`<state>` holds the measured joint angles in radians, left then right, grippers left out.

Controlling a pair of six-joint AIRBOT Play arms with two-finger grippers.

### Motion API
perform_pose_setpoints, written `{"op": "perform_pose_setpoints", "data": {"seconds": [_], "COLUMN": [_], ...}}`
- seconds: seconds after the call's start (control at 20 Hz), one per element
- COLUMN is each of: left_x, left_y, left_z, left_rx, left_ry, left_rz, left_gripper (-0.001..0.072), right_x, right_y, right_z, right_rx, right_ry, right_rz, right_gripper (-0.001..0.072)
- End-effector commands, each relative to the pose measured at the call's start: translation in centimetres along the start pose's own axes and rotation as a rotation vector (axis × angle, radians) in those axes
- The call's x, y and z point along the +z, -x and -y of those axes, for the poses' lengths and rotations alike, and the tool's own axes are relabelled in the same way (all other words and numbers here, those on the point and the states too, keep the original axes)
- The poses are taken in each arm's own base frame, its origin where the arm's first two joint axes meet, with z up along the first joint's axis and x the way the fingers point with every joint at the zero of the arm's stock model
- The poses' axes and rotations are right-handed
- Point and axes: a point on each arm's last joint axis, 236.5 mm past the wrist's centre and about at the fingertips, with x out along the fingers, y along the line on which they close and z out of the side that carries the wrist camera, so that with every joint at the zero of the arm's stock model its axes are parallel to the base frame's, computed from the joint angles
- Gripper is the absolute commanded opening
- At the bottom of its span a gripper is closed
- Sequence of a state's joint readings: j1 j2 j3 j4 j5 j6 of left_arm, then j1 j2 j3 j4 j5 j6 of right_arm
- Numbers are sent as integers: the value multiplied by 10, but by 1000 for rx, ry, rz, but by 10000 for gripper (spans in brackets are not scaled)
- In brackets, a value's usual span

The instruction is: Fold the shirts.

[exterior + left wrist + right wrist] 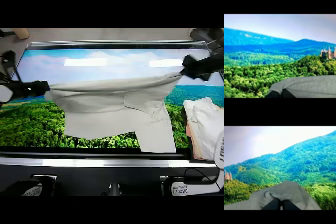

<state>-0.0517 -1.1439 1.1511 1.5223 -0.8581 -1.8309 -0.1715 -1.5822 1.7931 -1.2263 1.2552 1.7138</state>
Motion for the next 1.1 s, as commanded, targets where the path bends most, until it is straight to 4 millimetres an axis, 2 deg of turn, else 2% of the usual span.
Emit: {"op": "perform_pose_setpoints", "data": {"seconds": [0.0, 0.05, 0.1, 0.15, 0.2, 0.25, 0.35, 0.4, 0.5, 0.6, 0.65, 0.75, 0.85, 1.0, 1.05], "left_x": [-55, -64, -69, -71, -70, -69, -76, -87, -122, -177, -204, -239, -248, -249, -251], "left_y": [-78, -86, -90, -87, -78, -66, -39, -28, -17, -15, -17, -26, -41, -55, -59], "left_z": [0, 7, 13, 14, 9, -1, -32, -48, -67, -67, -54, -26, -13, 5, 10], "left_rx": [-8, -31, -54, -69, -75, -75, -50, -33, -15, -29, -84, -179, -199, -217, -224], "left_ry": [213, 254, 264, 213, 126, 63, 63, 97, 134, 182, 198, 251, 292, 294, 300], "left_rz": [-216, -252, -281, -308, -341, -387, -492, -546, -632, -722, -755, -781, -736, -699, -699], "left_gripper": [60, 77, 210, 432, 553, 550, 550, 550, 550, 550, 550, 549, 550, 549, 550], "right_x": [-40, -50, -54, -53, -49, -44, -38, -46, -70, -102, -118, -143, -153, -159, -160], "right_y": [-102, -114, -118, -115, -104, -90, -59, -46, -32, -32, -38, -51, -64, -78, -84], "right_z": [-28, -36, -42, -45, -41, -34, 5, 31, 74, 99, 103, 103, 104, 100, 100], "right_rx": [42, 46, 51, 57, 57, 55, 22, -1, -35, -43, -41, -16, -16, 0, -1], "right_ry": [-21, -10, 1, 8, 32, 71, 38, -7, -67, -106, -109, -123, -134, -80, -58], "right_rz": [-152, -179, -186, -182, -176, -174, -199, -257, -378, -495, -540, -596, -601, -586, -582], "right_gripper": [27, 28, 74, 288, 527, 580, 576, 563, 530, 530, 530, 532, 541, 640, 641]}}
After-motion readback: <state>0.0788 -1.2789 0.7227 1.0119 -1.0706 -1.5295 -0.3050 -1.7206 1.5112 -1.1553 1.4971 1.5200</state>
